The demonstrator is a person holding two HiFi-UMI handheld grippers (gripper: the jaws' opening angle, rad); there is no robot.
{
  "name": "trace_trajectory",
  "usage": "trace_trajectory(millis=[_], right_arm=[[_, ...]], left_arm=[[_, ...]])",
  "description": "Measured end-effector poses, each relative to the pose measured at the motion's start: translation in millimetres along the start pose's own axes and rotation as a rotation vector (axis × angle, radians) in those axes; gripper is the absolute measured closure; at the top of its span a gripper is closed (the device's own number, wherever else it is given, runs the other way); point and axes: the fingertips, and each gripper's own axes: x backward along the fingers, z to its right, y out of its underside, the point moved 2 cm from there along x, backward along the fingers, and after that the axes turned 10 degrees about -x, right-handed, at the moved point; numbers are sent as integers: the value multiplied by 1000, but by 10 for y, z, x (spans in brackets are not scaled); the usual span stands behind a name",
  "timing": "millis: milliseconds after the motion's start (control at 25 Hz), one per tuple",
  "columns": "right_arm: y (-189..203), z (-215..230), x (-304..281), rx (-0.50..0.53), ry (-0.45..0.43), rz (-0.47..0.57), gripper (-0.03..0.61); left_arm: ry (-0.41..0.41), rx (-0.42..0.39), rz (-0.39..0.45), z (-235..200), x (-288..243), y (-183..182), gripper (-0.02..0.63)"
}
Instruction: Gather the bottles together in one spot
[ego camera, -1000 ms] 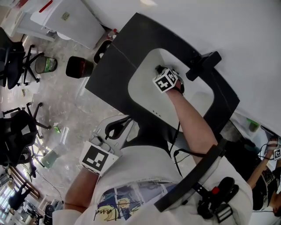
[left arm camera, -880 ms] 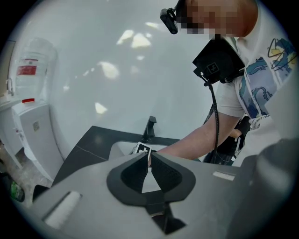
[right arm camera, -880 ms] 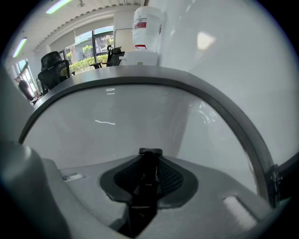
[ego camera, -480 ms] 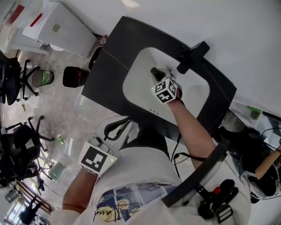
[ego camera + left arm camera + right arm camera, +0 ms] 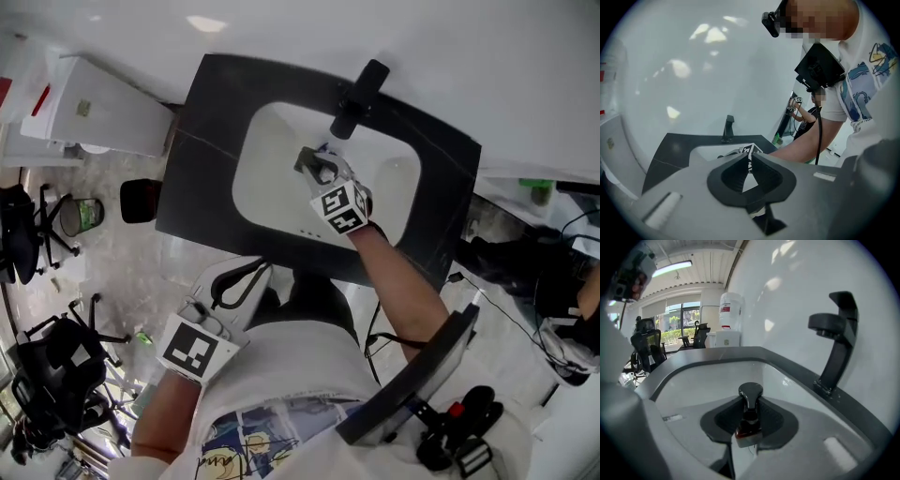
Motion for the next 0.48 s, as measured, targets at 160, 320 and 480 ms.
trace_trajectory(millis=[160,320,480], right_arm=[[-48,18,286,-53,43,41,497],[-96,85,595,-108,93,82,497],[-180,161,902,-143,123,126,497]], left_arm=[[55,-34,4,73,-38,-29,588],[114,-69,20,130,-81,-90,588],[163,-104,33,169,-132,-177,588]])
